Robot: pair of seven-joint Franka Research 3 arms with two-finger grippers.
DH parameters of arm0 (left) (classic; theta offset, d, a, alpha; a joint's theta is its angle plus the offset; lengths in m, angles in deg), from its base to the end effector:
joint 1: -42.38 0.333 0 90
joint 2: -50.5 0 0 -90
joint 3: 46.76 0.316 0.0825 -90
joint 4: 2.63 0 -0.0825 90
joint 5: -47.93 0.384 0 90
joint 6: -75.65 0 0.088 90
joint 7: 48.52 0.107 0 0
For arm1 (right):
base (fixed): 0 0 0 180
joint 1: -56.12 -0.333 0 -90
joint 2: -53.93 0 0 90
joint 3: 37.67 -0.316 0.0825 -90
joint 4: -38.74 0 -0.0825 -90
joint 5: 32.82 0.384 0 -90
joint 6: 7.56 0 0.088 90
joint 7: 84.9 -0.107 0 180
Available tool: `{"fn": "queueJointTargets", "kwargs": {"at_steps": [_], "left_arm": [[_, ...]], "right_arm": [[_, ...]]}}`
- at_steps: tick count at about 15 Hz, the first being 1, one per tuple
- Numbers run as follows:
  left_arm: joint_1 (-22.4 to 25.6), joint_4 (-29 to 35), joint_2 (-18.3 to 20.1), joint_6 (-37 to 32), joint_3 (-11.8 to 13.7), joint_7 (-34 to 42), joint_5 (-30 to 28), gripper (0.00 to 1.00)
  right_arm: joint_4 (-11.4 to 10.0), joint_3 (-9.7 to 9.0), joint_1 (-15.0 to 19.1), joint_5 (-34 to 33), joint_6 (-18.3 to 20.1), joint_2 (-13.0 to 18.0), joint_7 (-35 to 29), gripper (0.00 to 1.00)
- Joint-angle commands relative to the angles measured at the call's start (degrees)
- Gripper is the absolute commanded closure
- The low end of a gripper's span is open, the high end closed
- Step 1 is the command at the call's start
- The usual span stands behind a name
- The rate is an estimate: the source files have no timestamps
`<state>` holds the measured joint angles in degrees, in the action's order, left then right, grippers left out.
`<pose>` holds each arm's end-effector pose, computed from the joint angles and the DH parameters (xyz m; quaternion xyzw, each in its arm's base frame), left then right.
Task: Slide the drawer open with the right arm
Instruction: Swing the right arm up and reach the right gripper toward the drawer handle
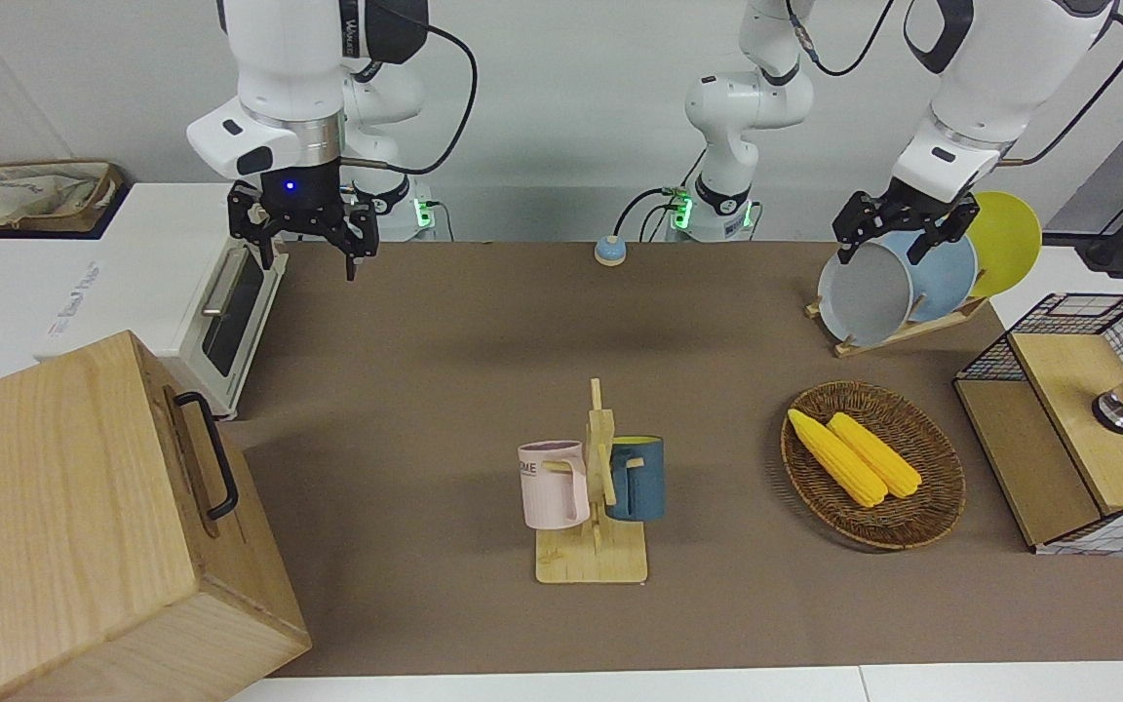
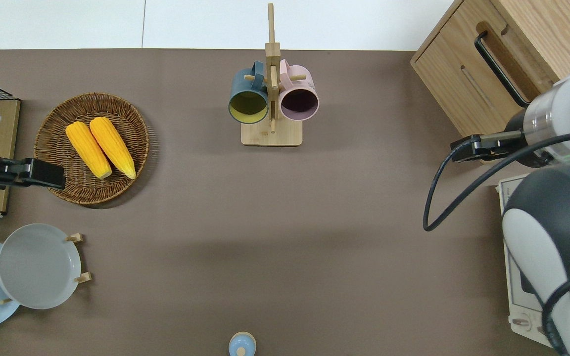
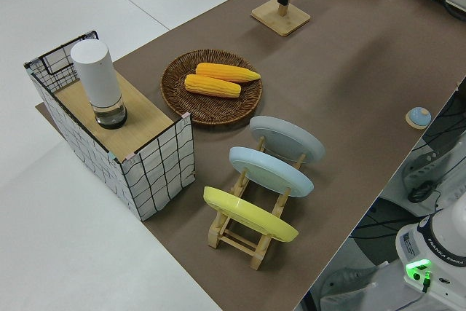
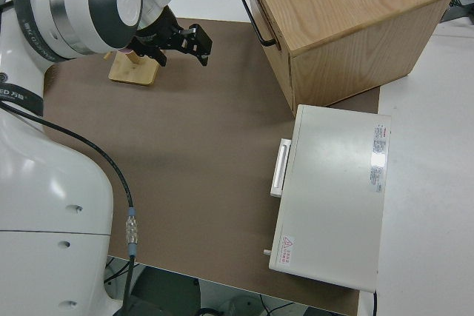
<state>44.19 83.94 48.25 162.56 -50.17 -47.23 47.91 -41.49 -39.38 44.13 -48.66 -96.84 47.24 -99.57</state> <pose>0.5612 -0.0150 0.6261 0.9995 -0.0252 -0.0166 0.0013 0.5803 0.1099 0.6410 0.9904 -0.0131 0.0531 0.1268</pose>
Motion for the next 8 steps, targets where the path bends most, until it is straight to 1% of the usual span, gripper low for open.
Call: {"fn": "queueJointTargets", "kwargs": {"at_steps": [1,2,3,4,5,6,8], "left_arm": [[0.2,-1.5,-0.7,-1.1,-0.4,0.6,1.0,0.01],[0.2,-1.4,-0.7,-1.1,-0.4,0.6,1.0,0.01],[0.2,-1.5,-0.7,-1.1,-0.4,0.6,1.0,0.01],[0.2,-1.5,-0.7,-1.1,-0.4,0.6,1.0,0.01],[0.2,-1.4,-0.7,-1.1,-0.4,0.6,1.0,0.01],[0.2,-1.4,-0.7,-1.1,-0.4,0.6,1.0,0.01],[0.2,-1.5,-0.7,-1.1,-0.4,0.6,1.0,0.01]], "right_arm": [[-0.2,-3.81,-3.3,-15.1,-1.4,-2.3,-3.6,0.011],[-1.0,-4.43,-3.4,-18.1,-1.4,-2.6,-4.7,0.011],[-2.9,-6.0,-3.4,-22.2,-1.5,-3.1,-6.9,0.011],[-4.3,-7.59,-3.4,-27.3,-1.4,-3.9,-8.3,0.011],[-6.2,-8.99,-3.4,-32.7,-1.4,-4.7,-10.2,0.011],[-8.1,-9.7,-3.4,-37.3,-1.5,-5.6,-11.7,0.011],[-9.8,-10.76,-3.4,-44.3,-1.5,-7.9,-12.8,0.011]]}}
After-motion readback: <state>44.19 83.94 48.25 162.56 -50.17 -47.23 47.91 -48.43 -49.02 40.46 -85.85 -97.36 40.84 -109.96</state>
